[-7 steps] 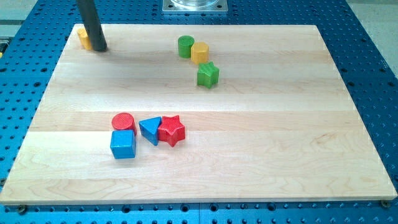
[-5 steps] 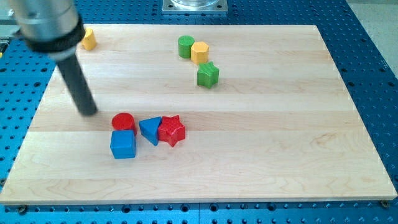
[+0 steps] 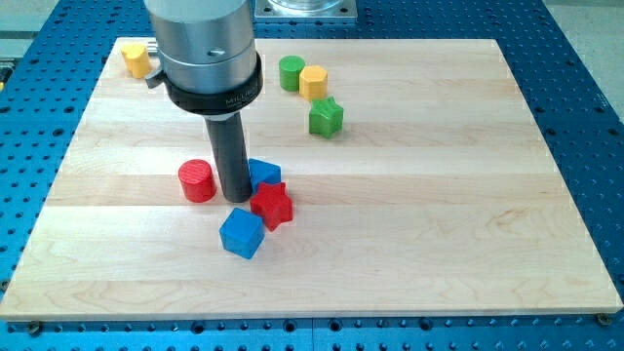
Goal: Place the red circle at the top center of the board
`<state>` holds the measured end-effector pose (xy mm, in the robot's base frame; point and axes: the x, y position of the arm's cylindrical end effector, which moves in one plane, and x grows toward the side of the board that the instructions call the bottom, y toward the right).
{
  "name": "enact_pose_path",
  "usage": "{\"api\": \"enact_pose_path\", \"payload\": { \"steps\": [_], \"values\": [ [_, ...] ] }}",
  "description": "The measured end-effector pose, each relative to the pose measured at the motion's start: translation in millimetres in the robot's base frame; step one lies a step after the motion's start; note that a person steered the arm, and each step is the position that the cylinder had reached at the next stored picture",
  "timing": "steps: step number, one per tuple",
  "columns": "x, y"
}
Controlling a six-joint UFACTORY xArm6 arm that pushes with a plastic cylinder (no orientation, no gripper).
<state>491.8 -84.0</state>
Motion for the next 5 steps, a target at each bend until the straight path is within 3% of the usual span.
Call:
{"api": "enact_pose_path", "payload": {
  "steps": [1, 3, 4, 5],
  "values": [
    [21.4, -32.2],
    [-55.9, -40.2],
    [13.0, -53.9],
    [-10.5, -74.2]
  ]
}}
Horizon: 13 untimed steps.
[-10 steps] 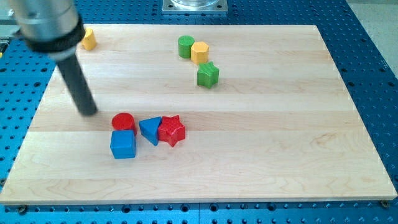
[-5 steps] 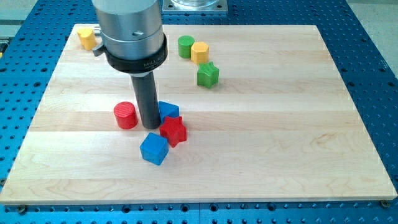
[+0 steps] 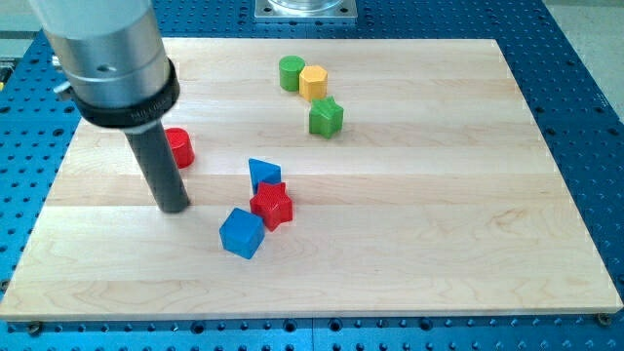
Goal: Place the red circle at the top center of the board
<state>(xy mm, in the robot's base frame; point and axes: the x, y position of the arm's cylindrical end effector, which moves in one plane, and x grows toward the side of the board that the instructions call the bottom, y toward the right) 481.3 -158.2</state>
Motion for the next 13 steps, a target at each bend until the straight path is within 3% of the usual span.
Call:
{"api": "enact_pose_path", "payload": {
  "steps": [1, 3, 4, 5, 6, 7, 9, 11, 12, 13],
  "values": [
    [-79.8, 2.4],
    [-115.3, -63.4],
    [-142.7, -34.7],
    [-163.2, 58.0],
    [-218.5, 81.4],
    [-246.4, 114.1],
    [-120.5, 123.4],
    [-66.9, 79.2],
    [-92.2, 55.8],
    [-177.0, 89.8]
  ]
}}
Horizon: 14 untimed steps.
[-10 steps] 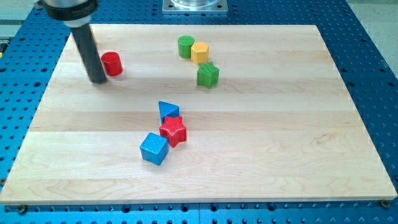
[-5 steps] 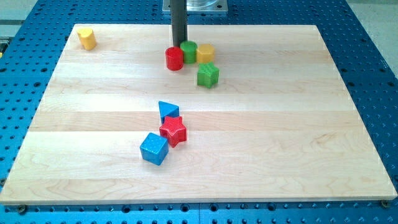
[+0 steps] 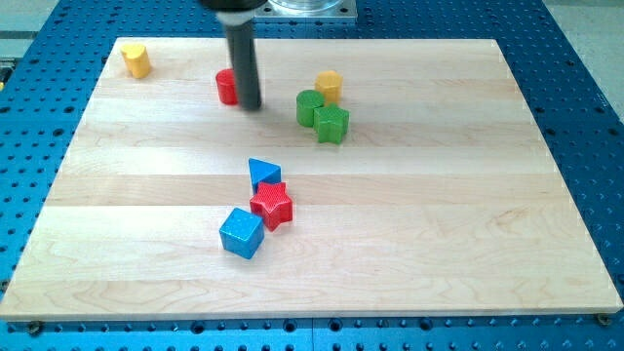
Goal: Place the red circle at the top center of the board
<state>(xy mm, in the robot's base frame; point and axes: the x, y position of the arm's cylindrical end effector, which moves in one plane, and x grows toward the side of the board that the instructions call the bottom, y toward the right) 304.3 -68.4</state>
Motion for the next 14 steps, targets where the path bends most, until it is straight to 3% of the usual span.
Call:
{"api": "enact_pose_path", "payload": {
  "steps": [1, 2, 3, 4, 5, 7, 8, 9, 10, 11, 12, 13, 14],
  "values": [
    [8.2, 12.1],
    [72.0, -36.0],
    [32.1, -48.1],
    [-7.0, -18.8],
    [-7.2, -93.4],
    [-39.9, 27.2],
    [-54.3, -27.5],
    [-107.9, -21.4],
    [-110.3, -0.7],
    [-98.9, 73.0],
    [-85.9, 78.6],
    [-106.9, 138.6],
    [-86.6, 167.8]
  ]
}}
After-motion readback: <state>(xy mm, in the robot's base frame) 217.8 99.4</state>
